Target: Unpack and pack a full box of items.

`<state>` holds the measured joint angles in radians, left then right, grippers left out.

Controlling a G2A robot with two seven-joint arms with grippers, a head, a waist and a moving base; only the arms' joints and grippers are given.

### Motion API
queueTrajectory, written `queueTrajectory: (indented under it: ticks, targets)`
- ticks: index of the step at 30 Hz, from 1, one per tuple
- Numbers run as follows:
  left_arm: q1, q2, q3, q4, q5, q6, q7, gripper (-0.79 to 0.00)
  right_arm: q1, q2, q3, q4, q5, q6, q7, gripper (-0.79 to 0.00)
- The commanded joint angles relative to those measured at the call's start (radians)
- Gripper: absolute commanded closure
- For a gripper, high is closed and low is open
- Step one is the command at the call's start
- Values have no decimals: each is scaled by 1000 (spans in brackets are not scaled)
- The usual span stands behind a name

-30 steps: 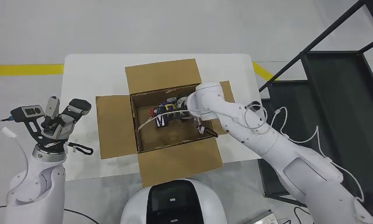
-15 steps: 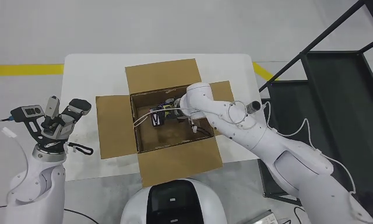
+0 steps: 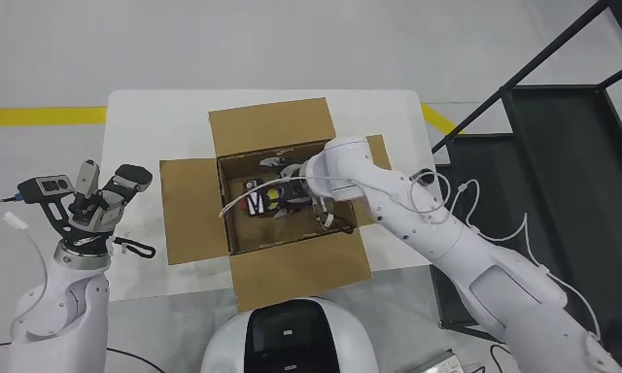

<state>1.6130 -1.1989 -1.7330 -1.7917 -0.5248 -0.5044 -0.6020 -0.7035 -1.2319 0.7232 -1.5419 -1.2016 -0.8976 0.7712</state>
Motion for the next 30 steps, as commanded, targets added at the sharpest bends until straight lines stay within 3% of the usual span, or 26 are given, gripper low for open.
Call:
queueTrajectory:
  ticks: [1, 6, 14, 21, 30]
  targets:
    - [0, 0, 0, 0, 0, 0, 0, -785, -42, 23, 64, -53, 32, -36, -8, -785]
    - [0, 0, 0, 0, 0, 0, 0, -785, -157, 75, 214, -167, 119, -87, -6, -785]
    - [0, 0, 0, 0, 0, 0, 0, -785, -312, 123, 411, -228, 283, -68, -110, -785]
    - [0, 0, 0, 0, 0, 0, 0, -785, -389, 141, 493, -244, 313, -65, -220, -785]
    - [0, 0, 0, 0, 0, 0, 0, -785, -391, 141, 495, -245, 308, -65, -223, -785]
